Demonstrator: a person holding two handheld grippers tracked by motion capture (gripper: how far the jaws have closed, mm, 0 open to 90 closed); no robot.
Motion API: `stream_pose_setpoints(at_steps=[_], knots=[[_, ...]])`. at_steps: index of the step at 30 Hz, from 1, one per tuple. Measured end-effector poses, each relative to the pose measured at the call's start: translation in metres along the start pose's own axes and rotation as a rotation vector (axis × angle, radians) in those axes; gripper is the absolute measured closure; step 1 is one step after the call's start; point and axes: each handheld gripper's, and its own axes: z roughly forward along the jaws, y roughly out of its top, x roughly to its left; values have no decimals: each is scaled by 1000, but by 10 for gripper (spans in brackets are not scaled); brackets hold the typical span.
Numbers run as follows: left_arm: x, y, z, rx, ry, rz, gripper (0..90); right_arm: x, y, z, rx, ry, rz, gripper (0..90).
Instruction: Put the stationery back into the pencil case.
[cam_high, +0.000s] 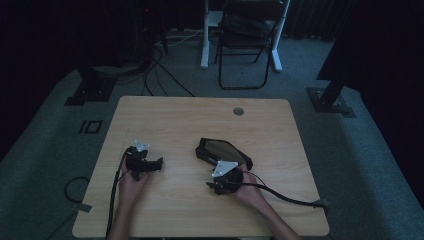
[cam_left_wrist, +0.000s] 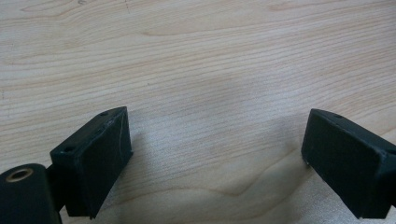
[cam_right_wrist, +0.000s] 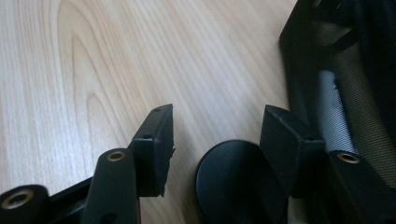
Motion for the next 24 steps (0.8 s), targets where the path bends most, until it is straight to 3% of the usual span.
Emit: stream_pose_setpoints(at_steps=[9, 17, 24], knots=[[0, 0, 0, 0, 0, 0, 85, 6, 0, -6, 6, 43, -7, 483], [0, 0, 0, -1, 0, 0, 85, 3, 1, -4, -22, 2, -10, 430], [0, 0, 0, 0, 0, 0, 85, 4, -3, 4, 15, -7, -31, 429]])
